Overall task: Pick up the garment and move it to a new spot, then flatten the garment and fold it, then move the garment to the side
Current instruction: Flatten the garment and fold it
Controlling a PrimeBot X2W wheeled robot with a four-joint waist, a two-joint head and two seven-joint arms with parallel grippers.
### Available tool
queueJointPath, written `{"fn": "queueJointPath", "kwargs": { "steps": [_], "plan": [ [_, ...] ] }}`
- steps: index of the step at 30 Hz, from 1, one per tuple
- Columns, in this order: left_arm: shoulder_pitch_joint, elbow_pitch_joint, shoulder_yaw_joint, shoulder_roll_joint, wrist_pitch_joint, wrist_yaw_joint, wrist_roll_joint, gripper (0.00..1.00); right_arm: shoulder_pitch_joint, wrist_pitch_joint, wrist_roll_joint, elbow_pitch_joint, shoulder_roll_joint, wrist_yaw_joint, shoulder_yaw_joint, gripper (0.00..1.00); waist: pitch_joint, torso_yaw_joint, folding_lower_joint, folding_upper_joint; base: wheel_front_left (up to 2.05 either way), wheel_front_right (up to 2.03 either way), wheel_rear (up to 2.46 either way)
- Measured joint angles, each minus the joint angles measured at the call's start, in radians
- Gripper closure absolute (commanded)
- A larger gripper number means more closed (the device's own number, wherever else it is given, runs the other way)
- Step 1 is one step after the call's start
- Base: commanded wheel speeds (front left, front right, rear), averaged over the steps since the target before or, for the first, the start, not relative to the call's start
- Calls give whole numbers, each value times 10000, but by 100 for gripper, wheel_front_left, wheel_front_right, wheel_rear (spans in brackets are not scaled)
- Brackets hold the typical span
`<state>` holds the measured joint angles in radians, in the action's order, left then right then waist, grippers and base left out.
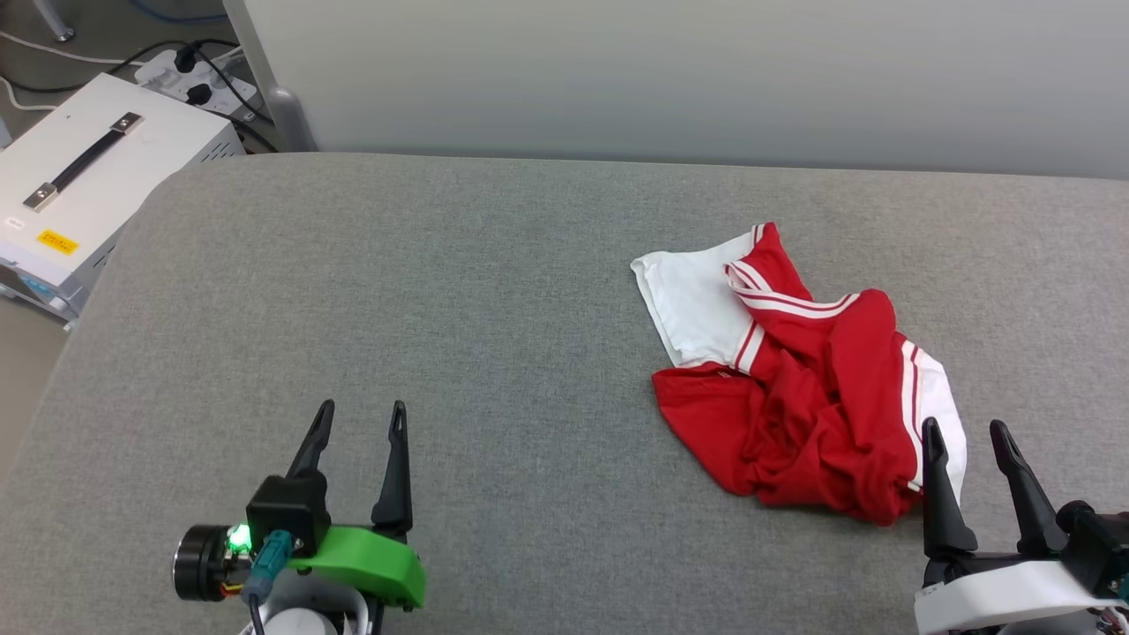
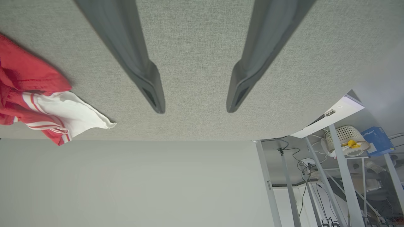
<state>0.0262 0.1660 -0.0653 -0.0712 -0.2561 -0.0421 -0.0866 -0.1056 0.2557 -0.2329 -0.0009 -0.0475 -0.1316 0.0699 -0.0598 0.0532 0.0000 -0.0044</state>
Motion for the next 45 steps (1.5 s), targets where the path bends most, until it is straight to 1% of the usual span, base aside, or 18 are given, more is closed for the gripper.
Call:
{"fn": "queueJointPath", "kwargs": {
  "steps": [4,7,10,14,17,23,26,29,34,36,40,43,45],
  "plan": [
    [726,67,-35,-71,0,-334,77,0,31,0,0,-15,0,0,-50,0,-113,-29,0,0,0,0,0],
    [1840,274,-278,-353,2,-604,96,0,119,0,0,-58,0,0,-144,0,-257,-85,0,0,0,0,0],
    [3031,594,-568,-614,2,-744,58,0,251,0,4,-125,0,0,-303,0,-431,-174,0,0,0,0,0],
    [4665,1298,-1248,-986,12,-832,-144,0,547,0,4,-232,0,0,-433,0,-718,-375,0,0,0,0,0],
    [5827,1896,-2098,-1246,476,-855,-878,0,699,0,4,-316,2,0,-558,0,-923,-577,0,0,0,0,0],
    [8195,2585,-4311,-1847,2140,-857,-2579,0,965,0,4,-424,-2,0,-694,0,-1445,-928,0,0,0,0,0],
    [9271,2813,-5618,-1981,3563,-857,-3912,0,1225,0,0,-502,0,0,-744,0,-1772,-1110,0,0,0,0,0],
    [10145,2905,-6943,-2163,4899,-859,-4878,0,1411,0,-15,-527,0,2,-813,0,-2084,-1283,0,0,0,0,0],
    [11388,3047,-8702,-2418,7108,-859,-6587,0,1712,0,-171,-604,0,2,-961,0,-2619,-1566,0,0,0,0,0],
    [11910,3089,-9467,-2552,7931,-859,-7072,0,1877,0,-272,-644,-4,0,-1022,0,-2873,-1685,0,0,0,0,0],
    [12666,3219,-10634,-2794,9139,-859,-7910,0,2179,0,-431,-690,0,0,-1141,0,-3361,-1933,1,0,0,0,0],
    [13030,3338,-11448,-2905,9885,-859,-8426,0,2336,0,-512,-704,-2,0,-1233,0,-3697,-2139,1,0,0,0,0],
    [13201,3384,-11752,-2966,10136,-859,-8487,0,2404,0,-560,-713,-4,0,-1312,0,-3904,-2274,1,0,0,0,0]
  ]
}}
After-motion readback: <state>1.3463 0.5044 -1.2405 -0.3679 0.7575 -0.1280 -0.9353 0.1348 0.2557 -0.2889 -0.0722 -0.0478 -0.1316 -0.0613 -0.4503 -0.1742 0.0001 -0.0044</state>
